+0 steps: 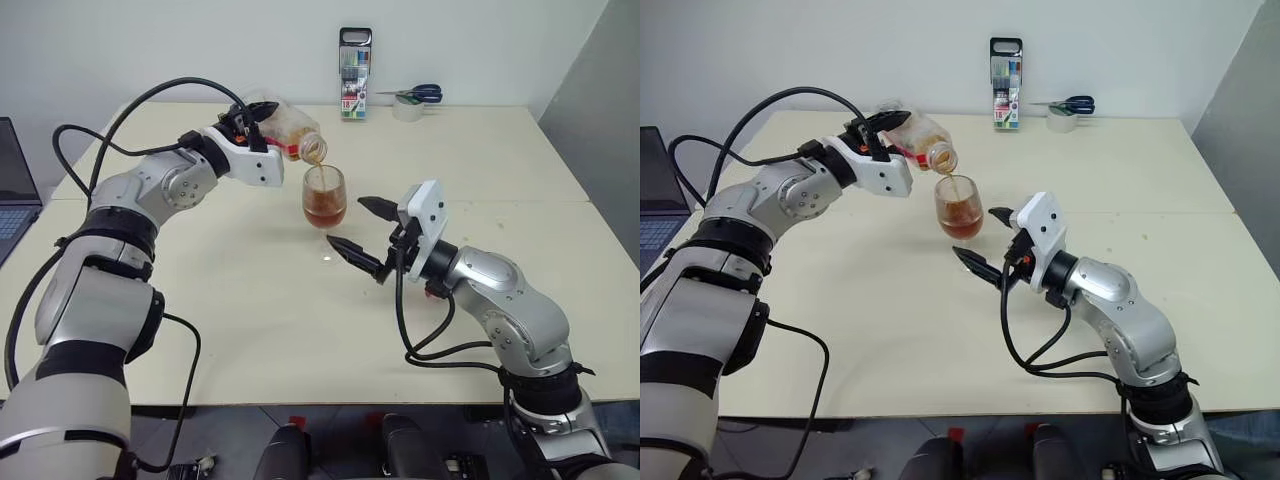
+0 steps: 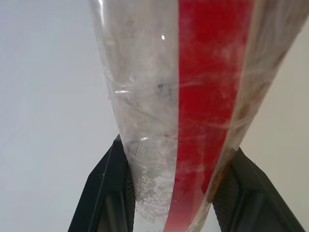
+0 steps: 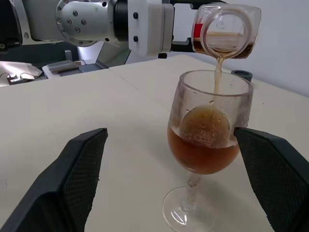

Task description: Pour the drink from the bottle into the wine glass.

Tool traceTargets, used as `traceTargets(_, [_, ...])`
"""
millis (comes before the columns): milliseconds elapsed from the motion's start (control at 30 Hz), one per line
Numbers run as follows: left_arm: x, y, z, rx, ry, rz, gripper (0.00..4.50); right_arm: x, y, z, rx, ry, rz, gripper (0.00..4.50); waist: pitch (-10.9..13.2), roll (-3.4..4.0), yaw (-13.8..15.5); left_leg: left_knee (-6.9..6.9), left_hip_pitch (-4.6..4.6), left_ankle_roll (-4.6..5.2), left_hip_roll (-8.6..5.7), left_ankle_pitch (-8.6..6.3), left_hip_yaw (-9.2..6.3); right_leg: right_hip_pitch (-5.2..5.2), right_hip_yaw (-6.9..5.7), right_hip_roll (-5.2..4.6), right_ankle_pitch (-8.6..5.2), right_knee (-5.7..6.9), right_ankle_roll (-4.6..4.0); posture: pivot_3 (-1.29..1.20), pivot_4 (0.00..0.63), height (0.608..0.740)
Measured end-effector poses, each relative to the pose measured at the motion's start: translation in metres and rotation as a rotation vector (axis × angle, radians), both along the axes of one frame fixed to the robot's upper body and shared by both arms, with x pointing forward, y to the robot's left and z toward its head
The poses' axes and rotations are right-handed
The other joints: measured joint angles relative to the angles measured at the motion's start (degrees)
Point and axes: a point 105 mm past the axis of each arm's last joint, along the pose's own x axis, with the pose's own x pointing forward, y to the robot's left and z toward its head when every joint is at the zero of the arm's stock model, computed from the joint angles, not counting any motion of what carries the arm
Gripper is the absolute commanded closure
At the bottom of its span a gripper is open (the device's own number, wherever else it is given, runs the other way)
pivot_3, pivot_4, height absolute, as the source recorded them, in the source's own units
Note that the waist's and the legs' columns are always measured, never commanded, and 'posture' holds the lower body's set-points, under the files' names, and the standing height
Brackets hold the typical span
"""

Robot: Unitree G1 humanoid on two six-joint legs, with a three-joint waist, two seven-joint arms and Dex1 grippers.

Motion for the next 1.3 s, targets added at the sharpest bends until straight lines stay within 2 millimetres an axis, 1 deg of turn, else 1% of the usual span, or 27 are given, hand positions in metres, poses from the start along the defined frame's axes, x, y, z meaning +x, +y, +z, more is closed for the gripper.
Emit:
traceTargets(167, [0.001,-0.002,-0.006,-0.117,0.075,-0.002,2.84,0.001,0.002,0.006,0.020,-0.037,-0.013,0.00,0.0,0.00,-0.1,0.01,0.01,-0.11,0.00,0.06,0.00,-0.01,0.00,0.00,0.00,0.06,0.00,0.00,0.150,0.740])
traceTargets(367, [0.004,-0.002,-0.017,-0.340,0.216,0.007,2.84,0.002,0.003,0.009,0.011,-0.081,-0.024,0.00,0.0,0.00,-0.2,0.03,0.01,-0.18,0.02,0.10,-0.01,-0.04,0.01,0.00,0.00,0.15,0.00,0.00,0.150,0.740])
traceTargets(467, [0.007,0.005,-0.019,-0.559,0.303,0.027,2.84,0.000,0.006,0.008,0.008,-0.087,-0.007,0.00,0.0,0.00,-0.3,0.07,0.01,-0.19,0.02,0.11,0.00,-0.06,0.03,-0.01,0.00,0.22,0.00,0.00,0.150,0.740])
traceTargets(567, [0.006,0.026,-0.025,-0.792,0.390,0.059,2.84,-0.005,0.007,0.002,-0.044,-0.066,0.045,0.00,0.0,0.01,-0.6,0.05,0.06,-0.19,0.04,0.11,0.01,-0.06,0.05,-0.01,0.00,0.25,0.00,0.00,0.150,0.740])
traceTargets(633, [0.003,0.041,-0.038,-0.913,0.455,0.090,2.84,-0.009,0.006,-0.006,-0.082,-0.021,0.084,0.00,0.0,0.01,-1.0,0.05,0.06,-0.19,0.07,0.11,-0.04,-0.06,0.02,0.01,0.00,0.27,0.00,0.00,0.150,0.740])
traceTargets(700, [-0.003,0.054,-0.055,-1.013,0.513,0.129,2.84,-0.013,0.007,-0.012,-0.109,0.010,0.116,0.00,0.0,0.01,-1.2,0.05,0.07,-0.19,0.07,0.11,-0.07,-0.06,0.00,0.01,0.00,0.29,0.00,0.00,0.150,0.740])
traceTargets(867, [-0.016,0.075,-0.103,-1.225,0.667,0.227,2.84,-0.016,0.011,-0.017,-0.124,0.056,0.155,0.00,0.0,-0.01,-1.3,0.11,0.05,-0.19,0.05,0.11,-0.08,-0.05,0.01,0.00,0.00,0.29,0.00,0.00,0.150,0.740])
traceTargets(933, [-0.019,0.080,-0.112,-1.297,0.697,0.242,2.84,-0.017,0.014,-0.016,-0.132,0.060,0.165,0.00,0.0,-0.02,-1.3,0.11,0.06,-0.19,0.06,0.11,-0.08,-0.04,0.01,0.00,0.00,0.29,0.00,0.00,0.150,0.740])
traceTargets(1033, [-0.023,0.086,-0.119,-1.372,0.712,0.259,2.84,-0.018,0.020,-0.012,-0.138,0.047,0.183,0.00,0.0,-0.04,-1.2,0.11,0.07,-0.20,0.06,0.11,-0.08,-0.04,0.01,-0.01,0.00,0.29,0.00,0.00,0.150,0.740])
traceTargets(1133, [-0.025,0.089,-0.124,-1.432,0.725,0.266,2.84,-0.018,0.022,-0.014,-0.143,0.052,0.190,0.00,-0.1,-0.06,-1.2,0.11,0.07,-0.20,0.05,0.11,-0.07,-0.04,0.01,-0.03,0.00,0.28,0.00,0.00,0.150,0.740])
traceTargets(1300, [-0.030,0.092,-0.137,-1.432,0.754,0.295,2.84,-0.016,0.023,-0.011,-0.141,0.046,0.193,0.00,-0.1,-0.07,-1.2,0.09,0.09,-0.20,0.06,0.11,-0.05,-0.04,0.02,-0.04,0.00,0.29,-0.01,0.00,0.150,0.740])
